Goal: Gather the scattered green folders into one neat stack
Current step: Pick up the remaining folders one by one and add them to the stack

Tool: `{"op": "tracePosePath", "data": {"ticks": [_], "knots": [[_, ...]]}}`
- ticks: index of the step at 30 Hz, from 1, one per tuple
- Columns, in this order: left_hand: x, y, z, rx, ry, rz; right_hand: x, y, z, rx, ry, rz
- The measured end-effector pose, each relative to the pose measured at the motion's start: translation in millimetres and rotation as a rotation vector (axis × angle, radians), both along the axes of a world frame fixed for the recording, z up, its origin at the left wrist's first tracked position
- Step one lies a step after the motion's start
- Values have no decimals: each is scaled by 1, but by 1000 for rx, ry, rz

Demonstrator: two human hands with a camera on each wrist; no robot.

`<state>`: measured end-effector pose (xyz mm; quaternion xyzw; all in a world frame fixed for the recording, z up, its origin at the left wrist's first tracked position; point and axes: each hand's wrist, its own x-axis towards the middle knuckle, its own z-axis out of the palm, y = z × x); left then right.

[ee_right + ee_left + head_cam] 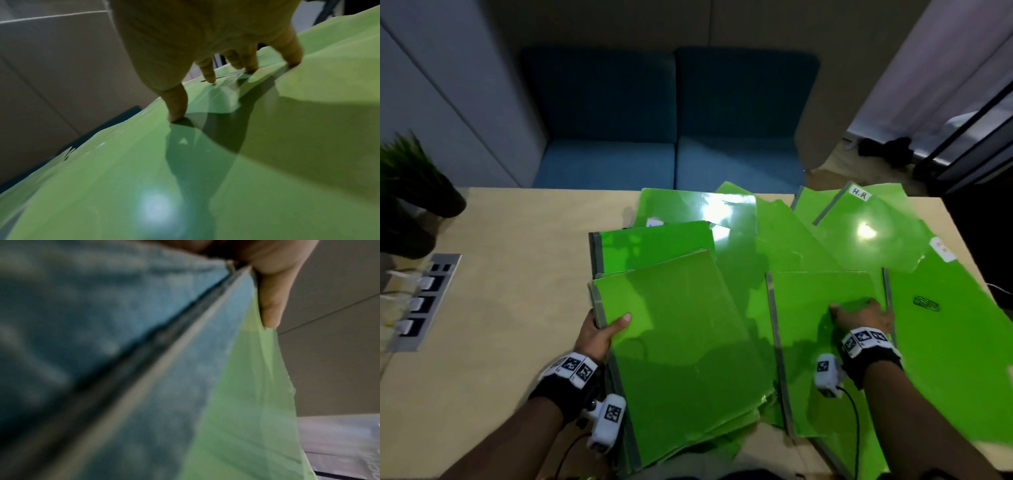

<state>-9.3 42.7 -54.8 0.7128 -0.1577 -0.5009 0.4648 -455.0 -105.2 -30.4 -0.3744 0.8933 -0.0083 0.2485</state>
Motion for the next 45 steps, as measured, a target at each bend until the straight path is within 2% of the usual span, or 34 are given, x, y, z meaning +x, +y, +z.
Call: {"op": "tracePosePath", "data": {"ticks": [3,6,11,13,19,23,28,31,32,34,37,39,42,45], "knots": [[19,9,7,-9,-3,25,-9,13,-1,22,27,94],[43,18,9,-8,-48,38,-13,16,1,22,120,74],[77,36,7,10,-78,67,-22,0,25,-316,-66,10],[83,40,1,49,-56,76,-17,-10,39,-346,-85,25],[93,42,-27,185,-31,94,46,-39,28,-204,-281,-87],[97,39,-27,219,5,39,87,-32,12,-69,-247,-56],[91,41,-18,201,-1,33,95,-41,-3,-2,-406,-55],[87,41,-18,184,-24,41,99,-44,11,26,-378,34],[87,41,-18,182,-30,42,101,-45,14,-8,-361,58],[87,41,-18,176,-44,41,112,-48,24,-80,-494,13],[87,40,-18,180,-54,29,117,-41,36,-248,-432,29],[85,41,-16,190,-62,25,126,-45,45,-397,-419,-47],[85,42,-14,214,-87,-3,145,-51,75,-593,-395,73],[86,42,-16,214,-75,-32,166,-59,122,-793,-345,170]]}}
